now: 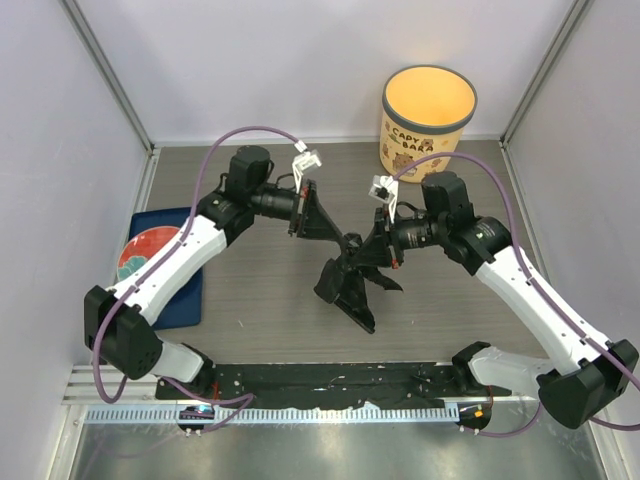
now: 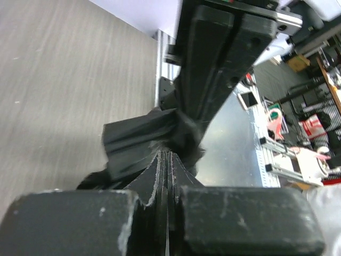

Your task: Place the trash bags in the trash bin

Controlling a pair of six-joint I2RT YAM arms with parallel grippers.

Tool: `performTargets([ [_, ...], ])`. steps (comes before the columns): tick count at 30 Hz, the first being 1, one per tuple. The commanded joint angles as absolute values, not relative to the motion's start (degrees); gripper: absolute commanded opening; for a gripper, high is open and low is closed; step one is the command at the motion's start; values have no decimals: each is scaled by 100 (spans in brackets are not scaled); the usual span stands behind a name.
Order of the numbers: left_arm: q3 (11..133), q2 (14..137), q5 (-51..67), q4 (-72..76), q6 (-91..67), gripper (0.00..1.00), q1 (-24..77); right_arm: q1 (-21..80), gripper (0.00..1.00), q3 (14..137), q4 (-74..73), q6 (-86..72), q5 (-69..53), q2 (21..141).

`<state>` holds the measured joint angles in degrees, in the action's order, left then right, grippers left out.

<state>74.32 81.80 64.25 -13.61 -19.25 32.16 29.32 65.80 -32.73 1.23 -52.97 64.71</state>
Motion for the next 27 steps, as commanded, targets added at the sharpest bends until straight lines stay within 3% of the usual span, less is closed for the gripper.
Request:
performTargets([
  [1,7497,8086,6592,-1616,-1644,0,2830,2865,1,6750,-3463,228,-5247,6161],
  [7,7629,8174,6977,-1688,-1536,0,2795,2830,1,6768,-3489,211,-5212,6170],
  [8,7681,8191,7031,-1557,-1695,9,2847,2839,1,6768,-3489,211,-5203,6179],
  [11,7752,8095,7058,-1415,-1767,53,3101,2839,1,6750,-3428,158,-5212,6231],
  [15,7734,8121,6584,-1301,-1959,68,3418,2839,1,6750,-3191,35,-5238,6337],
  [18,7769,8244,6364,-1292,-2109,65,3550,2839,1,6768,-3059,18,-5299,6390],
  [22,7866,8297,6056,-1309,-2109,53,3647,2874,1,6759,-3015,-106,-5309,6425],
  [25,7910,8341,5924,-1397,-2118,39,3674,2883,1,6768,-2997,-97,-5309,6434],
  [26,7901,8341,5906,-1415,-2118,25,3674,2874,1,6776,-3006,-97,-5309,6434],
  [27,7893,8341,5898,-1432,-2109,20,3674,2874,1,6785,-2997,-88,-5317,6434],
])
